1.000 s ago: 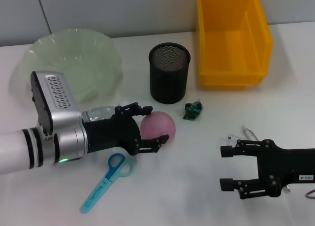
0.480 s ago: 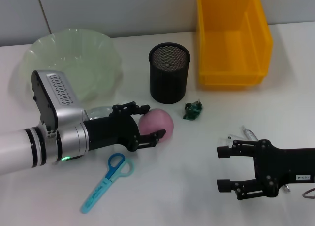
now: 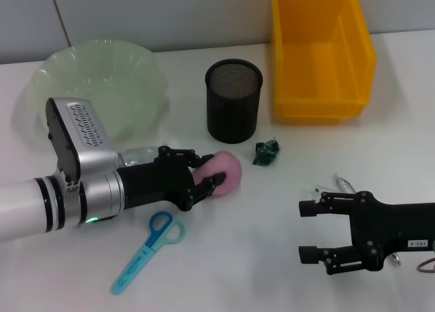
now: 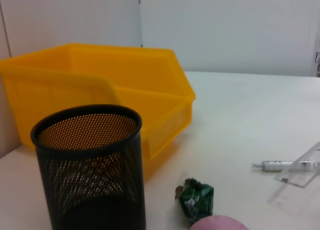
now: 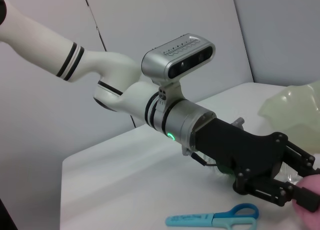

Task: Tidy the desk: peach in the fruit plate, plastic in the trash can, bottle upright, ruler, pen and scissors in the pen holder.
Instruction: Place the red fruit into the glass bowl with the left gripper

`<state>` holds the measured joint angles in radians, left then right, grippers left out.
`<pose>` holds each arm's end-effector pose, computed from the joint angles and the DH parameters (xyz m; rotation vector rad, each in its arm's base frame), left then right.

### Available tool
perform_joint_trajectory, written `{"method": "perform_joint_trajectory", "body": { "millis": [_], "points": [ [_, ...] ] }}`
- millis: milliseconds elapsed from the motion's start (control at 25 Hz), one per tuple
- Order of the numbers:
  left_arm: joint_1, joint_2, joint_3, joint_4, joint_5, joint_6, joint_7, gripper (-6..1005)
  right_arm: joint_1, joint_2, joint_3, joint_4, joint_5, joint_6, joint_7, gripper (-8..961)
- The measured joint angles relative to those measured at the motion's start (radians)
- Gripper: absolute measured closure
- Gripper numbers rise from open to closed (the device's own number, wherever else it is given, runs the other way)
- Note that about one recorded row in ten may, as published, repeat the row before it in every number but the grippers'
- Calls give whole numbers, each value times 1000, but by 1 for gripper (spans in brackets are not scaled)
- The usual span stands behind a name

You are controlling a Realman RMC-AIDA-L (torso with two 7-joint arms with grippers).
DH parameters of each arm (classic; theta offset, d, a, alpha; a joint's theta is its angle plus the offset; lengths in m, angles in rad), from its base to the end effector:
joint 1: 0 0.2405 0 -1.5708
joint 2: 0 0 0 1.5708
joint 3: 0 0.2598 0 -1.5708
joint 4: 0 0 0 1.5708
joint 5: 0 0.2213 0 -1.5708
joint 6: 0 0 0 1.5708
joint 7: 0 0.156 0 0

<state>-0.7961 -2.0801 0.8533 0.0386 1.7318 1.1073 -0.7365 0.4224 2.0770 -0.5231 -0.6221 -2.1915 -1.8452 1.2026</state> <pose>-0.2402 0.3629 -0.1254 -2.7378 -0.2392 -0.5224 0.2995 0.2689 -0.0088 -2.8770 0.5871 0.7981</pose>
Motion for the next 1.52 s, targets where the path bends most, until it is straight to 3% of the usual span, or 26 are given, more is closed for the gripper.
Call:
{"method": "perform_joint_trajectory", "body": {
  "millis": [160, 240, 320, 440, 520, 600, 720, 880, 1040, 1360, 1520],
  "points": [
    [1, 0, -4, 0, -1, 15, 0, 579, 1, 0, 0, 0, 1, 0, 0, 127],
    [18, 0, -17, 18, -2, 101, -6, 680, 0, 0, 0, -1, 1, 0, 0, 127],
    [25, 0, -20, 29, -5, 131, -9, 699, -1, 0, 0, -1, 1, 0, 0, 127],
    [89, 4, -62, 126, -62, 260, -15, 728, -2, 0, 0, -1, 0, 0, 0, 127],
    [89, 4, -62, 126, -62, 260, -15, 739, -2, 0, 0, -1, 0, 0, 0, 127],
    [157, 9, -125, 243, -189, 253, -40, 751, -3, 0, 0, -1, -1, -1, 0, 127],
    [177, 11, -153, 277, -252, 227, -53, 768, -5, 0, 0, -1, -2, -1, 0, 127],
    [185, 12, -207, 298, -370, 53, -52, 767, -5, 0, 0, -1, -2, -2, 0, 127],
    [171, 10, -201, 284, -377, -50, -52, 732, -2, 0, 0, -1, -2, -2, 0, 127],
    [152, 8, -194, 249, -377, -93, -42, 663, 2, 0, 0, -1, 0, -2, 0, 127],
    [152, 10, -190, 249, -376, -94, -44, 501, 2, 0, 0, 0, 2, -1, 0, 127]
  ]
}}
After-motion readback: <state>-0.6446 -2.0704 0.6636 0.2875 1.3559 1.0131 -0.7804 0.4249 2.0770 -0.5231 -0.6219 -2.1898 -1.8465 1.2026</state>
